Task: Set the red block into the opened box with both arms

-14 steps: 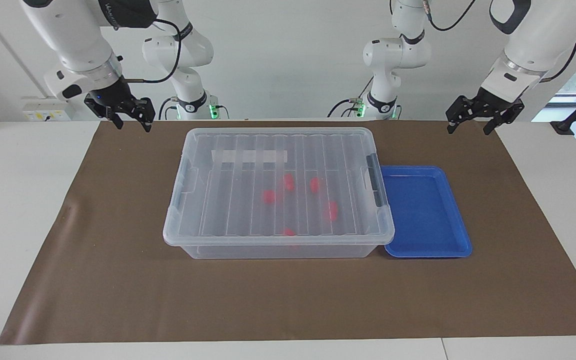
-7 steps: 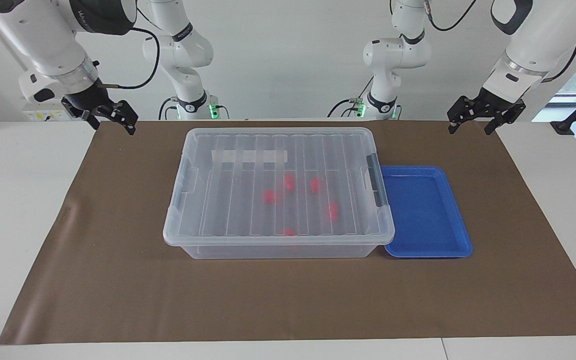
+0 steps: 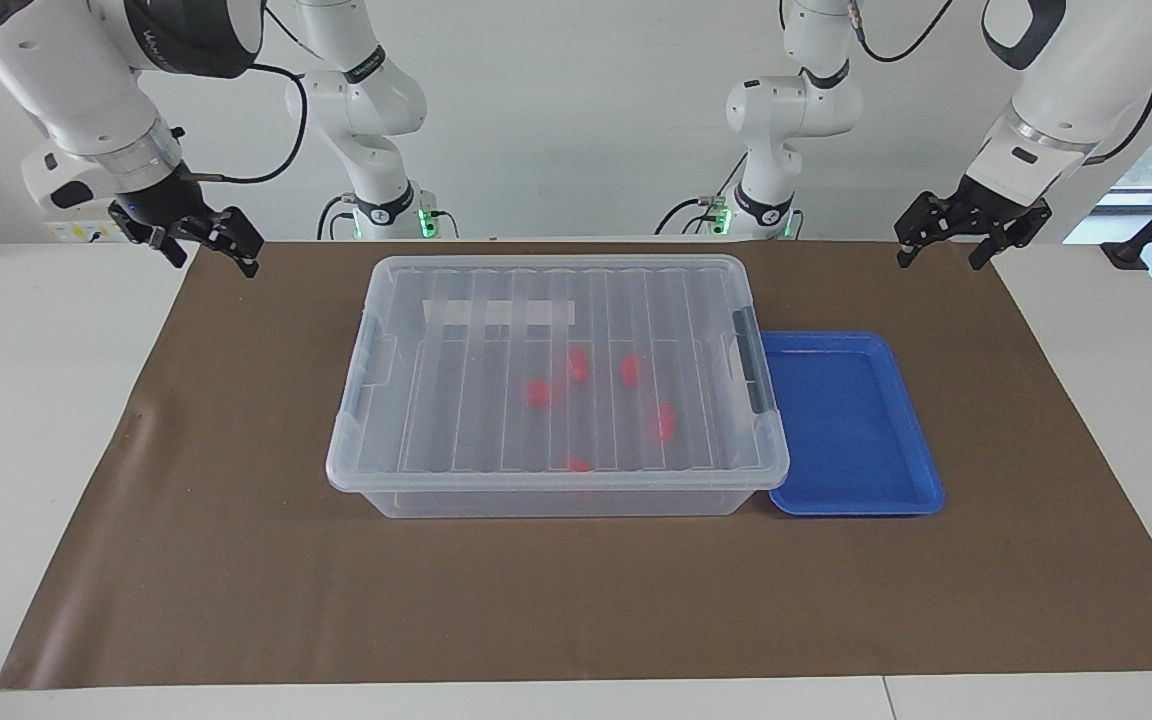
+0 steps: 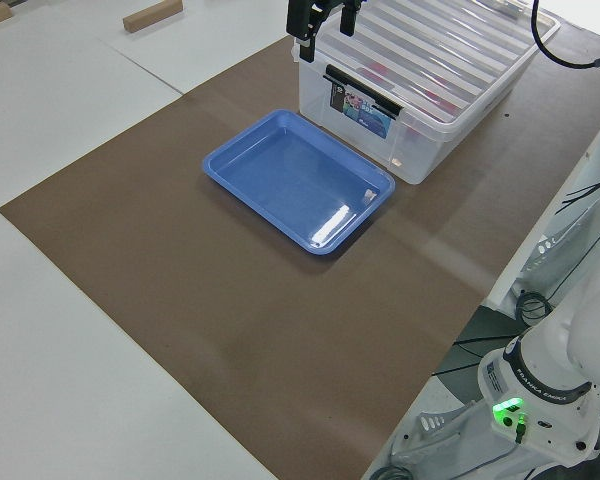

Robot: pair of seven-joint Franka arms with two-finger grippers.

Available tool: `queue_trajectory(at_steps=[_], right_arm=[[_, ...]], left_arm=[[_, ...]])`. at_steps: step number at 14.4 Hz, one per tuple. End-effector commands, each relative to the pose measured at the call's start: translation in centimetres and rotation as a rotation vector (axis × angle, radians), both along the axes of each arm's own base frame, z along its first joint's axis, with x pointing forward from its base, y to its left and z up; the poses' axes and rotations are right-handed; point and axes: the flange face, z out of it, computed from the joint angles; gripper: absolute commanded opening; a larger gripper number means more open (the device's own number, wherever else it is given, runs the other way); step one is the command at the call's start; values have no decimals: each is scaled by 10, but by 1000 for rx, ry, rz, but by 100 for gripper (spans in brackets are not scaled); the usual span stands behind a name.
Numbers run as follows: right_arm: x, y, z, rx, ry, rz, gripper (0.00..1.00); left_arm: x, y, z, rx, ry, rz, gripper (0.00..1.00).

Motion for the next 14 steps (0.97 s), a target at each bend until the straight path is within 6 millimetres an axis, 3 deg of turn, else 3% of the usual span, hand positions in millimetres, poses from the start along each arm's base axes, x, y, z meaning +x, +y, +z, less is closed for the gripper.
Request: queue_trajectory(at_steps=[1,14], right_arm=[[-5,-5,2,16,3,21,100],[-2,2,9,9,-18,38,100]], left_arm=[[-5,2,0,14,11,-9,100],[-5,1,0,14,11,-11,100]])
